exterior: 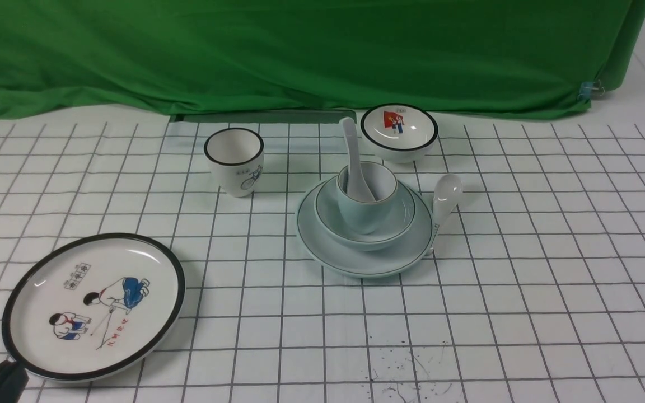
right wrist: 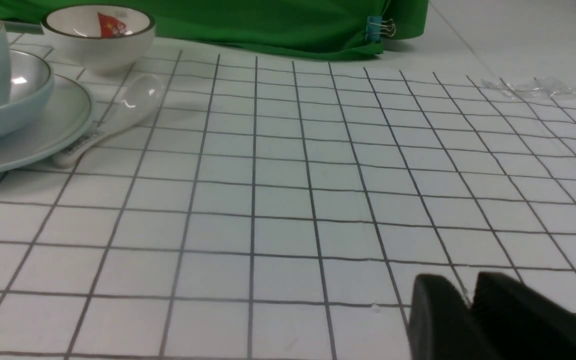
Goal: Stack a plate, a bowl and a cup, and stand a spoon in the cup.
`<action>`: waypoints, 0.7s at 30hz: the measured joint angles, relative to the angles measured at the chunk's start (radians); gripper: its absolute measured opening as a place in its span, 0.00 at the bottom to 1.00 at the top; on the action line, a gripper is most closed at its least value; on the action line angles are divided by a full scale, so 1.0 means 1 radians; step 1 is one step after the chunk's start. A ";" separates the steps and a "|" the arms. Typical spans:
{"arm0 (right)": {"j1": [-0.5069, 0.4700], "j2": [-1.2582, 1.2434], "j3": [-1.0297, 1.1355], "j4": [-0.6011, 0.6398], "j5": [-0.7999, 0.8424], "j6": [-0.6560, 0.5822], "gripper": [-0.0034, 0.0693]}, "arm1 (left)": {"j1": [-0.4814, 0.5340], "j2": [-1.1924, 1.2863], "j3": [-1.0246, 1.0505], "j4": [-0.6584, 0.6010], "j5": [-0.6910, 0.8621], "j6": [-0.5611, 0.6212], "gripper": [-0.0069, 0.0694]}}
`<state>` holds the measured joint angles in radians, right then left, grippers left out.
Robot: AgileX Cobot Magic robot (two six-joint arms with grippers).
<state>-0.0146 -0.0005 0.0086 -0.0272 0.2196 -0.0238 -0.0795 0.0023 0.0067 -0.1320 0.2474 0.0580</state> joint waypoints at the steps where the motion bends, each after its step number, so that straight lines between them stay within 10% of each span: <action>1: 0.000 0.000 0.000 0.000 0.000 0.000 0.26 | 0.000 0.000 0.000 0.000 0.001 0.000 0.05; 21: 0.000 0.000 0.000 0.000 0.000 0.000 0.32 | 0.000 0.000 0.000 0.000 0.001 0.002 0.05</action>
<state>-0.0146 -0.0005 0.0086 -0.0272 0.2196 -0.0238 -0.0795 0.0023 0.0067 -0.1320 0.2481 0.0603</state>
